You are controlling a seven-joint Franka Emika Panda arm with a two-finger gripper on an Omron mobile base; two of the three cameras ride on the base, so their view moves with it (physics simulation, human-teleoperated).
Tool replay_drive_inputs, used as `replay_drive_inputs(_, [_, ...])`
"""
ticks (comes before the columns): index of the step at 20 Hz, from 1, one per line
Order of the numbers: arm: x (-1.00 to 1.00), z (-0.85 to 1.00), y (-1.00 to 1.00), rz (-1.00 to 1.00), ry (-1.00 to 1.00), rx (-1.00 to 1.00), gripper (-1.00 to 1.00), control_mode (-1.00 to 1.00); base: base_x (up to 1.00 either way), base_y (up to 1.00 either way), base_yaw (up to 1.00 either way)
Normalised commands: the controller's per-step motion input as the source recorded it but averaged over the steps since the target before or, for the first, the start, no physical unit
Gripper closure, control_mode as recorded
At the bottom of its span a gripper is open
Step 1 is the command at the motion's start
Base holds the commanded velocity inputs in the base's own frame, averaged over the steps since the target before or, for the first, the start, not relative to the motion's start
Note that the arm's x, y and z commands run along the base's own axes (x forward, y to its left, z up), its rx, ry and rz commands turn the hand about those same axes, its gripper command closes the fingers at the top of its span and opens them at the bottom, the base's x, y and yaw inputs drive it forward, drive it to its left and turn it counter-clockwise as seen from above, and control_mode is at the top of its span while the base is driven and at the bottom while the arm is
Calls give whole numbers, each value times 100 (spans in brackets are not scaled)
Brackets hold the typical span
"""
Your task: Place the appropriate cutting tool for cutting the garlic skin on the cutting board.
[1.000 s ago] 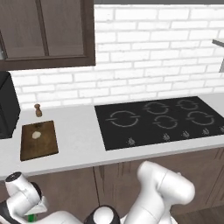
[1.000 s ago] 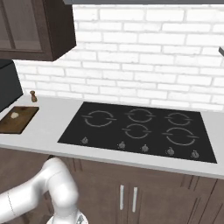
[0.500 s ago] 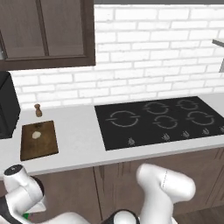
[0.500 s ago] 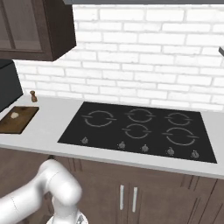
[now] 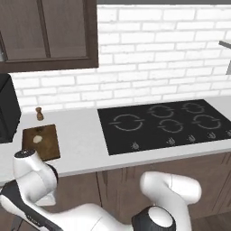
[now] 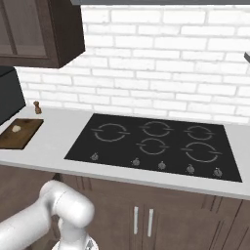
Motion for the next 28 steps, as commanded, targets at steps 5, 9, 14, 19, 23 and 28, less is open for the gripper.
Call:
replay_drive_inputs(5, [50, 100, -66, -1, 0, 0, 100, -100, 0, 0, 0])
replay_drive_inputs(9, [91, 80, -65, -6, 0, -1, 100, -100, 0, 0, 0])
replay_drive_inputs(14, [100, 31, -29, -8, 3, -6, 100, -100, 0, 0, 0])
replay_drive_inputs(19, [98, -14, 0, -6, 4, -9, 100, -100, 0, 0, 0])
replay_drive_inputs(23, [78, -18, 35, -1, 0, -7, 100, -100, 0, 0, 0])
replay_drive_inputs(28, [48, -13, 19, 0, 0, -3, 100, -100, 0, 0, 0])
